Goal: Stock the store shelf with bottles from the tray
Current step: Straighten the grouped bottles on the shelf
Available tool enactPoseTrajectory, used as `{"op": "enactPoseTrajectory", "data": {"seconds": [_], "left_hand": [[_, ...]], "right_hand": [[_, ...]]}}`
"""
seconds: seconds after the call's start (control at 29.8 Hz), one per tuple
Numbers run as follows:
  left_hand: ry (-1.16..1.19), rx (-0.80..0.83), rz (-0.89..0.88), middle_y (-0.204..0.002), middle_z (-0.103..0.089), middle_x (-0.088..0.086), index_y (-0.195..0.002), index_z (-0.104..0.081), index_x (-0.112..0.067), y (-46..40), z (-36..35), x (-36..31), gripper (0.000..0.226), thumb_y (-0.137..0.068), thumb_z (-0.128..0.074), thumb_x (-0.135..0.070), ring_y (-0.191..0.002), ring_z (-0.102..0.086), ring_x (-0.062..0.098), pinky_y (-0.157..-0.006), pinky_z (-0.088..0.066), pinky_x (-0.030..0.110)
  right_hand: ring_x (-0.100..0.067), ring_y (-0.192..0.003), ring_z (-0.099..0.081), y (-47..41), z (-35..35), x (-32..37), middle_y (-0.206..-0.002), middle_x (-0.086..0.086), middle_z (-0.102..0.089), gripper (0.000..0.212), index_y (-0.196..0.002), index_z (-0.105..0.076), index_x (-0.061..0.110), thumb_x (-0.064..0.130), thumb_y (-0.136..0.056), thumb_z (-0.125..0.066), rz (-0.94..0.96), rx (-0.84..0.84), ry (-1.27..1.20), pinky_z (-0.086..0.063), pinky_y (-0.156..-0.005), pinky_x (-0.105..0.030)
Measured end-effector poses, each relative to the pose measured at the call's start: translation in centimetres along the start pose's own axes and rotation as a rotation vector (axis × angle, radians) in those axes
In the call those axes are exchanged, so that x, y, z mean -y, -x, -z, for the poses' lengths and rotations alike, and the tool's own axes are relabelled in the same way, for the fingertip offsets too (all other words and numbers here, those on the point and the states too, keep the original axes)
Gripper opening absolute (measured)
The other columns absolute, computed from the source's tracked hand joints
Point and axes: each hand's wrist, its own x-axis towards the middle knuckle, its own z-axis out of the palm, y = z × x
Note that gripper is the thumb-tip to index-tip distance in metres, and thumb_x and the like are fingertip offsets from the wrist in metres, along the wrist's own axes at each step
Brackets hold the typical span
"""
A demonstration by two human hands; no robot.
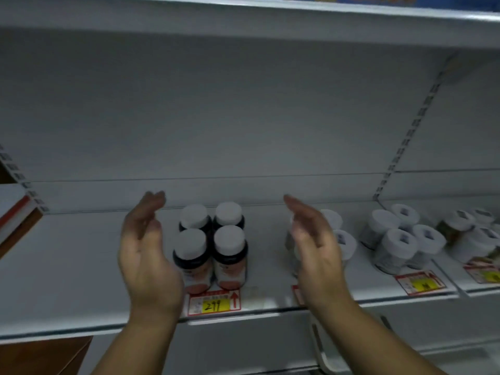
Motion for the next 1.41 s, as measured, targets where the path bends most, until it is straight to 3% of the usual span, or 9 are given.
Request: {"op": "enactPoseTrajectory", "data": {"seconds": [0.17, 0.27, 0.37, 0.47, 0.57, 0.77, 1.24, 1.34, 1.41], "left_hand": [[0.104, 0.525, 0.225, -0.107, -0.065, -0.005, -0.089, -0.065, -0.020, 5.7, -6.8, 0.2, 0.025, -0.093, -0.047, -0.003, -0.106, -0.056, -0.009, -0.089, -0.035, 0.001], [0.008, 0.629, 0.415, -0.119, -0.055, -0.012, -0.112, -0.058, -0.025, 8.0, -10.1, 4.0, 0.027, -0.098, -0.041, -0.010, -0.115, -0.049, 0.002, -0.079, -0.029, -0.009], [0.032, 0.627, 0.569, -0.139, -0.042, -0.010, -0.130, -0.041, -0.030, 9.2, -13.0, 6.6, 0.034, -0.097, -0.043, -0.021, -0.122, -0.041, 0.006, -0.082, -0.033, -0.004], [0.197, 0.605, 0.695, -0.143, -0.046, -0.005, -0.134, -0.042, -0.031, 10.1, -14.9, 7.4, 0.052, -0.084, -0.057, -0.041, -0.121, -0.052, 0.011, -0.101, -0.043, 0.029], [0.209, 0.602, 0.692, -0.139, -0.053, -0.001, -0.135, -0.042, -0.035, 10.2, -15.5, 7.6, 0.067, -0.074, -0.060, -0.054, -0.123, -0.054, 0.022, -0.106, -0.040, 0.052], [0.191, 0.505, 0.728, -0.126, -0.064, -0.008, -0.124, -0.052, -0.044, 10.8, -16.6, 7.0, 0.058, -0.069, -0.064, -0.059, -0.112, -0.064, 0.018, -0.085, -0.055, 0.033], [0.394, 0.390, 0.900, -0.132, -0.061, 0.006, -0.131, -0.050, -0.032, 11.1, -16.6, 6.9, 0.056, -0.080, -0.054, -0.056, -0.119, -0.059, 0.030, -0.096, -0.046, 0.047], [0.427, 0.399, 0.992, -0.137, -0.055, 0.012, -0.139, -0.043, -0.023, 10.6, -16.3, 6.0, 0.058, -0.092, -0.034, -0.057, -0.123, -0.055, 0.032, -0.105, -0.040, 0.051], [0.314, 0.298, 0.911, -0.143, -0.049, 0.006, -0.140, -0.040, -0.023, 9.8, -16.1, 5.0, 0.055, -0.096, -0.030, -0.053, -0.129, -0.048, 0.028, -0.111, -0.033, 0.047]], "right_hand": [[0.019, -0.105, -0.048, -3.5, 7.9, -1.8, -0.124, 0.008, -0.053, 0.024, -0.116, -0.052, 0.024, 0.012, -0.097, -0.044, -0.066, -0.152, 0.129, -0.036, -0.082, 0.006], [0.000, -0.124, -0.038, -5.4, 11.4, -5.2, -0.138, 0.005, -0.042, 0.035, -0.135, -0.041, 0.022, 0.024, -0.100, -0.034, -0.320, -0.111, 0.199, -0.025, -0.089, 0.002], [-0.015, -0.129, -0.040, -5.4, 13.0, -8.0, -0.142, 0.002, -0.043, 0.043, -0.133, -0.044, 0.023, 0.043, -0.095, -0.042, -0.541, -0.096, 0.127, -0.025, -0.108, -0.025], [-0.016, -0.103, -0.066, -4.6, 13.3, -9.7, -0.113, 0.004, -0.071, 0.057, -0.107, -0.069, 0.023, 0.067, -0.075, -0.055, -0.714, -0.091, -0.087, -0.051, -0.093, -0.033], [-0.019, -0.107, -0.065, -4.4, 12.9, -10.7, -0.116, 0.000, -0.070, 0.051, -0.116, -0.064, 0.029, 0.064, -0.085, -0.044, -0.698, 0.091, -0.233, -0.050, -0.096, -0.042], [-0.022, -0.116, -0.060, -4.1, 12.0, -11.5, -0.124, -0.002, -0.065, 0.054, -0.121, -0.057, 0.031, 0.066, -0.083, -0.042, -0.637, 0.138, -0.239, -0.040, -0.107, -0.051], [-0.019, -0.125, -0.052, -4.0, 12.0, -12.9, -0.137, 0.002, -0.055, 0.053, -0.132, -0.042, 0.041, 0.068, -0.088, -0.028, -0.589, 0.231, -0.172, -0.038, -0.108, -0.050], [-0.014, -0.135, -0.039, -3.7, 12.2, -11.2, -0.149, 0.010, -0.039, 0.062, -0.141, -0.030, 0.039, 0.064, -0.085, -0.034, -0.551, 0.191, -0.132, -0.031, -0.114, -0.044], [0.001, -0.134, -0.036, -3.0, 13.0, -8.8, -0.141, 0.034, -0.037, 0.061, -0.136, -0.028, 0.043, 0.065, -0.081, -0.041, -0.392, 0.143, -0.109, -0.034, -0.111, -0.022]]}}
